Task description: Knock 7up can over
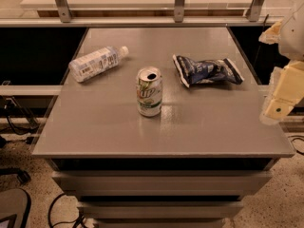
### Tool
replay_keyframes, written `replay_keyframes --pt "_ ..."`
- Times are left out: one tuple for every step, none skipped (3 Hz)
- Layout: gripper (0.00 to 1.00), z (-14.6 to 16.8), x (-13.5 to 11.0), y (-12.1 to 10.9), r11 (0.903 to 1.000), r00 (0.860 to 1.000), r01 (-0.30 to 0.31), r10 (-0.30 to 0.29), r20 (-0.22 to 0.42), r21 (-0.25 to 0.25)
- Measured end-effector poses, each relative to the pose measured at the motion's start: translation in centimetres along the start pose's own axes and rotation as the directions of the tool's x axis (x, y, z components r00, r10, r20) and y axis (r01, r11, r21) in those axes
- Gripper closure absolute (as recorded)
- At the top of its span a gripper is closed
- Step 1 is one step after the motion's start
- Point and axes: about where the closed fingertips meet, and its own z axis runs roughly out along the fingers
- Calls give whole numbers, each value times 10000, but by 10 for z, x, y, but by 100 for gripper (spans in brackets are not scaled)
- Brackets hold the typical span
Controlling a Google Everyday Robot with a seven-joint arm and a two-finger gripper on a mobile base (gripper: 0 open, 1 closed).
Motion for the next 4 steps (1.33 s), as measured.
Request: replay_keyframes --pt "0 0 0 0 10000 10000 0 0 1 2" --pt "0 6 -7 -2 9999 9976 -40 51 692 -166" --pt "0 26 -29 -9 9980 9807 147 -23 1956 -617" --pt "0 49 -49 -16 9937 9403 238 148 3399 -1091"
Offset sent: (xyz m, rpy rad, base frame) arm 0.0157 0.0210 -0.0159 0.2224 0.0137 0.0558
